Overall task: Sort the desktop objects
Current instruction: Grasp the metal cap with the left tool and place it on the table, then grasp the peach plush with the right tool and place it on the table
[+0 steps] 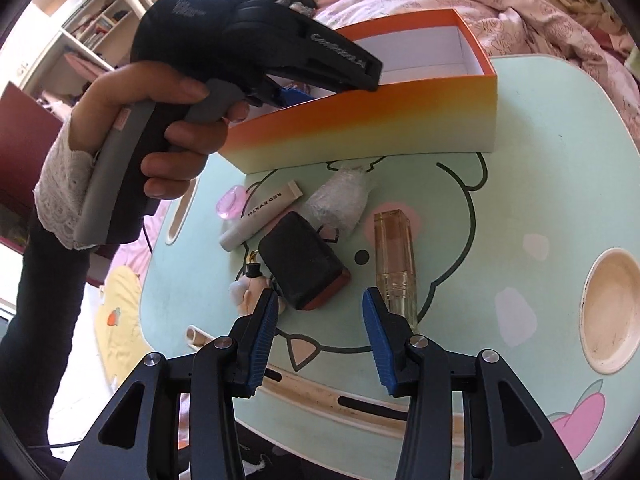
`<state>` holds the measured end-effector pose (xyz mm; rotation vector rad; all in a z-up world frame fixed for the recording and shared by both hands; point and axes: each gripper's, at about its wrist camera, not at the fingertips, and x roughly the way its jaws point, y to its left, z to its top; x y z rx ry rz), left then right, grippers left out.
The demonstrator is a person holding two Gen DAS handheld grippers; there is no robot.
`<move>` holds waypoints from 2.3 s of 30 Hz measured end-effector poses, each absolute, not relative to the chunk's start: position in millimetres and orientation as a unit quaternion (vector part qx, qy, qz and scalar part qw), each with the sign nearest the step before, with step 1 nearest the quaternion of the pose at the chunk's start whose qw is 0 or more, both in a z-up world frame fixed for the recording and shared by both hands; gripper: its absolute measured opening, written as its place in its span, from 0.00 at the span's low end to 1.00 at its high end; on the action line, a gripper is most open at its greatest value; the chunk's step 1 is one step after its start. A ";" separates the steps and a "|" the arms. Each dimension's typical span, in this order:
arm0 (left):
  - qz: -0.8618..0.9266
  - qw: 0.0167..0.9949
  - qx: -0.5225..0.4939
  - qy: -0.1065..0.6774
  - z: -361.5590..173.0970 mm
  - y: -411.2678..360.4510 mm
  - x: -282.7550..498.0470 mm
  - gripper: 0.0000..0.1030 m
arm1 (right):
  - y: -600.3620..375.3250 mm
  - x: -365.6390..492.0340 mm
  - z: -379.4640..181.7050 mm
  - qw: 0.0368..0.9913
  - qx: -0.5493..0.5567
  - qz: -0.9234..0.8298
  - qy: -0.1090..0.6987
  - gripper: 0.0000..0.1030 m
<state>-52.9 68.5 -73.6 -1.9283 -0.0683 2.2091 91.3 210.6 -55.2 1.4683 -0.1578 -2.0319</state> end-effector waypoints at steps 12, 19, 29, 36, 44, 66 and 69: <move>0.801 0.089 -0.592 0.017 -46.1 76.0 -35.9 0.37 | 208.9 88.6 -56.0 0.308 0.552 -0.772 -0.072 0.42; 0.841 0.116 -0.529 0.007 9.0 62.8 -7.9 0.37 | 203.9 85.9 -56.6 0.303 0.554 -0.772 -0.077 0.42; 0.851 0.130 -0.507 -0.028 38.3 -13.1 69.7 0.37 | 204.7 68.6 -41.8 0.287 0.555 -0.777 -0.071 0.42; 0.826 0.109 -0.551 -0.047 -11.0 -36.9 118.9 0.37 | 179.4 24.2 7.7 0.295 0.552 -0.779 -0.040 0.60; 0.798 0.117 -0.589 -0.056 -62.2 -25.0 141.7 0.37 | 96.5 -52.8 -4.0 0.272 0.618 -0.737 0.033 0.61; 0.827 0.126 -0.539 -0.102 -42.7 -46.7 146.2 0.48 | 83.3 -73.5 -62.5 0.252 0.630 -0.734 0.037 0.42; 0.822 0.129 -0.545 -0.100 -37.0 -53.0 141.0 0.48 | 106.5 -66.6 -39.0 0.258 0.608 -0.751 0.020 0.42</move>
